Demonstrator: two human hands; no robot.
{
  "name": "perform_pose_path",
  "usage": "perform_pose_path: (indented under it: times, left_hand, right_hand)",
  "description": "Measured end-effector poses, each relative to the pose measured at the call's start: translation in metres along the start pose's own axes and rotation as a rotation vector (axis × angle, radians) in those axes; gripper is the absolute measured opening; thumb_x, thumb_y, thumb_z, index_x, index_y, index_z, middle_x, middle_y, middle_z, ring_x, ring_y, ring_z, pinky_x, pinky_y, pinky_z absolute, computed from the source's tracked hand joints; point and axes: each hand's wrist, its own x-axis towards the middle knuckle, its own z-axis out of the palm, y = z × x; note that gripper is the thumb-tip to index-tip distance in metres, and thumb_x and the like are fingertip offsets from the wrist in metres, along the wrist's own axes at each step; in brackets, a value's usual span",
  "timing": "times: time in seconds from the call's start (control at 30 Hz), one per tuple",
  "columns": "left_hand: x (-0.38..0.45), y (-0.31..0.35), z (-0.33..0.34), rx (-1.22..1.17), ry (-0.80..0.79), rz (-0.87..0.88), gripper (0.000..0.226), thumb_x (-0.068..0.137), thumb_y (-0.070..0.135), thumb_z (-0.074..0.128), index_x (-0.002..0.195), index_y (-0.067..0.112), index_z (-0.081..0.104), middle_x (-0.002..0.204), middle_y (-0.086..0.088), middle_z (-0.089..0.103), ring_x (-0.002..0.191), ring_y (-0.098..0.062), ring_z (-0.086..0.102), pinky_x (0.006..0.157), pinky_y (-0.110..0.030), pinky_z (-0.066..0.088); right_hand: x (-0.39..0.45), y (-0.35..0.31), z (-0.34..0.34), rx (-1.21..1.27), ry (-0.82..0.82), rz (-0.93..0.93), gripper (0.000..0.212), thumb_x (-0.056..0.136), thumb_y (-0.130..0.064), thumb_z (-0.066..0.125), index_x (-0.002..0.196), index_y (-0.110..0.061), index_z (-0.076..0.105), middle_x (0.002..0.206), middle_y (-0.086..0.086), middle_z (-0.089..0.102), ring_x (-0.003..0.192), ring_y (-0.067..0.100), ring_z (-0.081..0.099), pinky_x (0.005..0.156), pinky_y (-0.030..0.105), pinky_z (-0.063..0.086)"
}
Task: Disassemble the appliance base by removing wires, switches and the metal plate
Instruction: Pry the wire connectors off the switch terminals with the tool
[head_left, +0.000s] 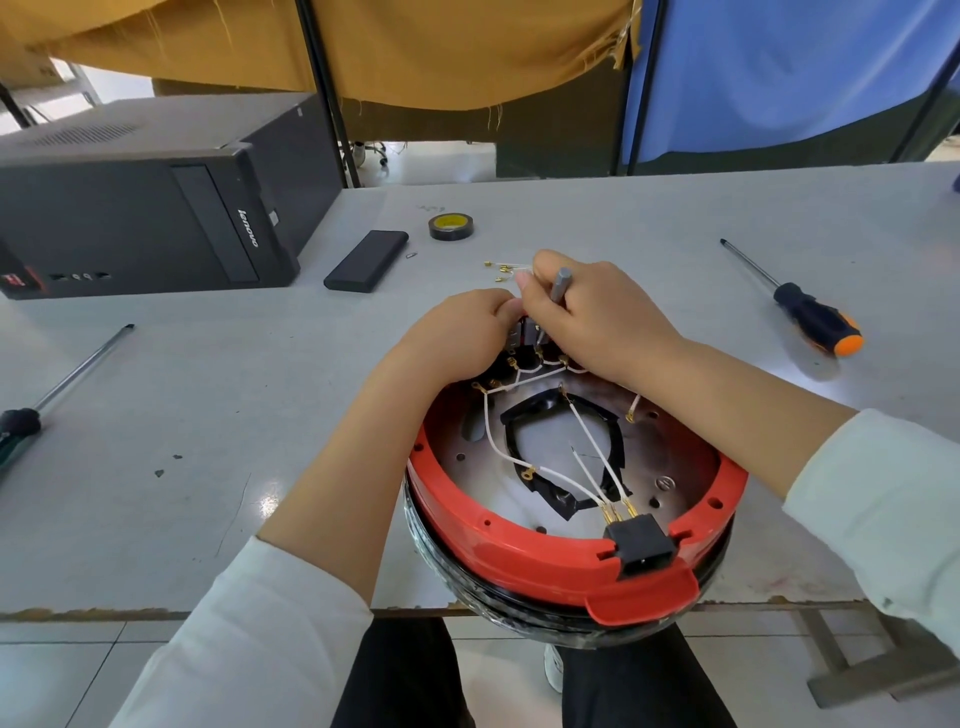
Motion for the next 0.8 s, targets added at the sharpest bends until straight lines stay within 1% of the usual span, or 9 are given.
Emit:
perform_pose_path:
  times: [0.1,0.17,0.33,0.4,0.47,0.57,0.63,0.7,0.8]
  left_hand:
    - [0.001,0.0,0.0,-0.012,-0.009,-0.009,0.042,0.103,0.037,0.028,0.094,0.008,0.056,0.083,-0.005,0.056,0.081,-0.021,0.05,0.075,-0.032,0.039]
    - [0.001,0.001,-0.001,-0.024,-0.014,-0.015,0.039,0.103,0.036,0.029,0.091,0.009,0.055,0.077,-0.002,0.052,0.08,-0.021,0.048,0.073,-0.031,0.036]
    - [0.0,0.002,-0.003,-0.078,-0.025,-0.043,0.042,0.103,0.035,0.031,0.109,0.006,0.061,0.074,0.0,0.052,0.077,-0.019,0.048,0.072,-0.03,0.035]
    - [-0.001,0.002,-0.002,-0.073,-0.027,-0.038,0.04,0.103,0.033,0.031,0.107,0.005,0.06,0.08,-0.005,0.056,0.078,-0.021,0.049,0.071,-0.031,0.036]
    - [-0.002,0.003,-0.003,-0.046,-0.028,-0.042,0.036,0.103,0.025,0.032,0.104,0.001,0.058,0.086,-0.012,0.056,0.08,-0.023,0.049,0.067,-0.031,0.036]
    - [-0.002,0.004,-0.002,-0.071,-0.023,-0.104,0.029,0.099,0.01,0.034,0.112,-0.005,0.055,0.098,-0.021,0.057,0.084,-0.025,0.048,0.07,-0.032,0.037]
    - [-0.002,0.003,-0.003,-0.08,-0.028,-0.097,0.03,0.099,0.011,0.034,0.113,-0.003,0.056,0.104,-0.022,0.06,0.084,-0.025,0.049,0.072,-0.032,0.039]
    - [-0.002,0.003,-0.003,-0.063,-0.019,-0.081,0.032,0.1,0.015,0.033,0.113,-0.001,0.057,0.104,-0.021,0.061,0.084,-0.025,0.05,0.074,-0.032,0.039]
    - [0.0,0.003,-0.003,-0.043,-0.031,-0.087,0.032,0.101,0.015,0.032,0.114,-0.001,0.056,0.106,-0.022,0.061,0.086,-0.026,0.051,0.074,-0.033,0.039]
  right_hand:
    - [-0.002,-0.001,-0.002,-0.007,0.077,-0.061,0.041,0.1,-0.03,0.04,0.064,-0.029,0.021,0.047,-0.007,0.029,0.042,0.013,0.031,0.045,0.022,0.021]
    - [-0.001,-0.001,-0.003,-0.04,0.059,-0.062,0.04,0.101,-0.031,0.039,0.064,-0.029,0.021,0.047,-0.006,0.029,0.042,0.013,0.031,0.045,0.023,0.021]
    - [0.008,-0.002,-0.007,-0.083,-0.032,-0.021,0.039,0.101,-0.036,0.035,0.064,-0.026,0.025,0.052,-0.003,0.036,0.048,0.012,0.036,0.047,0.029,0.025]
    - [0.01,-0.005,-0.007,-0.124,-0.071,-0.047,0.039,0.101,-0.039,0.033,0.065,-0.026,0.025,0.052,-0.003,0.038,0.049,0.012,0.038,0.047,0.03,0.025]
    - [0.011,-0.007,-0.005,-0.176,-0.114,-0.06,0.038,0.1,-0.042,0.031,0.066,-0.025,0.026,0.053,-0.003,0.04,0.05,0.009,0.039,0.048,0.029,0.023]
    - [0.012,-0.005,-0.001,-0.207,-0.151,-0.067,0.037,0.1,-0.044,0.029,0.072,-0.021,0.034,0.056,-0.004,0.042,0.054,0.008,0.041,0.049,0.029,0.023]
    - [0.011,-0.003,0.001,-0.229,-0.106,-0.103,0.035,0.1,-0.042,0.03,0.075,-0.018,0.036,0.054,-0.005,0.041,0.052,0.008,0.04,0.048,0.029,0.022]
    - [0.011,-0.001,0.002,-0.25,-0.076,-0.119,0.033,0.101,-0.04,0.03,0.077,-0.018,0.036,0.053,-0.007,0.04,0.05,0.006,0.039,0.047,0.028,0.021]
    - [0.017,-0.001,0.004,-0.256,-0.125,-0.073,0.035,0.1,-0.041,0.028,0.072,-0.021,0.036,0.056,-0.007,0.042,0.054,0.005,0.04,0.048,0.028,0.022]
